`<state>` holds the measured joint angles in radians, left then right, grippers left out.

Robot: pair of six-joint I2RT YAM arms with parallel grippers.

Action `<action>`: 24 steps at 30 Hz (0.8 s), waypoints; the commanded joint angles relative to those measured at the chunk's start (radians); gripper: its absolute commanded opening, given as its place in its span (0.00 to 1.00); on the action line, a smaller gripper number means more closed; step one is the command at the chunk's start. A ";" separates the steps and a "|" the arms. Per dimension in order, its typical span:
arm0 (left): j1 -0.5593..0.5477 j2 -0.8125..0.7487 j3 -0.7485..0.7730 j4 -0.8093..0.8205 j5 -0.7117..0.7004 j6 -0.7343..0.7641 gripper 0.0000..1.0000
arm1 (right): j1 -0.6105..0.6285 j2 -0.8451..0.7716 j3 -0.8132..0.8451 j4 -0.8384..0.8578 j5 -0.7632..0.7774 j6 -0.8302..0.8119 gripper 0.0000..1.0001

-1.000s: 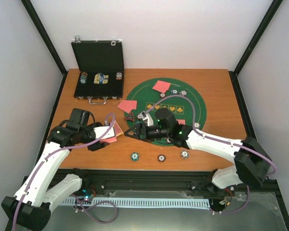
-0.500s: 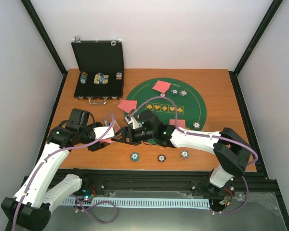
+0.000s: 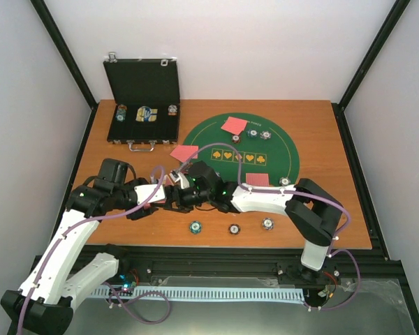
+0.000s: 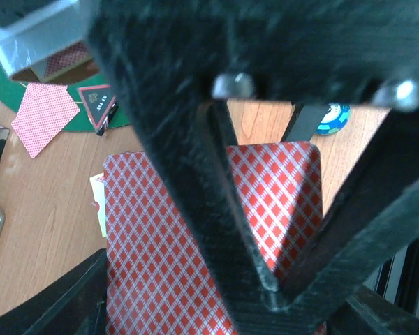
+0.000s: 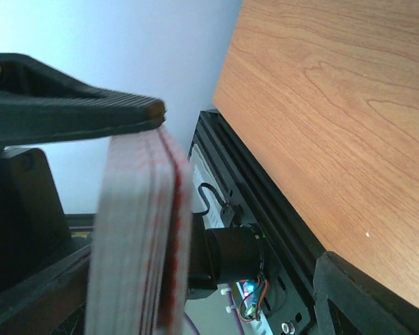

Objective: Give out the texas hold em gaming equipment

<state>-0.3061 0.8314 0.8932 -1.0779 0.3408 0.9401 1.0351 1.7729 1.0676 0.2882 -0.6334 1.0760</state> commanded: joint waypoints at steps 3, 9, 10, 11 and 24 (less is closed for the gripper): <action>-0.007 -0.018 0.038 -0.020 0.009 0.028 0.38 | 0.006 0.062 0.060 -0.015 0.006 0.009 0.79; -0.007 -0.028 0.039 -0.031 0.001 0.035 0.38 | -0.020 0.043 0.023 -0.018 0.020 0.021 0.73; -0.007 -0.029 0.038 -0.032 -0.002 0.037 0.38 | -0.025 0.032 0.006 -0.020 0.024 0.022 0.72; -0.007 -0.030 0.037 -0.032 -0.003 0.038 0.38 | -0.030 0.021 -0.009 -0.020 0.027 0.024 0.71; -0.007 -0.016 0.045 -0.026 0.012 0.034 0.38 | -0.037 -0.124 -0.096 -0.069 0.054 0.008 0.64</action>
<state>-0.3061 0.8253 0.8932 -1.1156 0.3256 0.9623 1.0031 1.6829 0.9829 0.2676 -0.6052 1.1004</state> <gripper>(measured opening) 0.671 0.655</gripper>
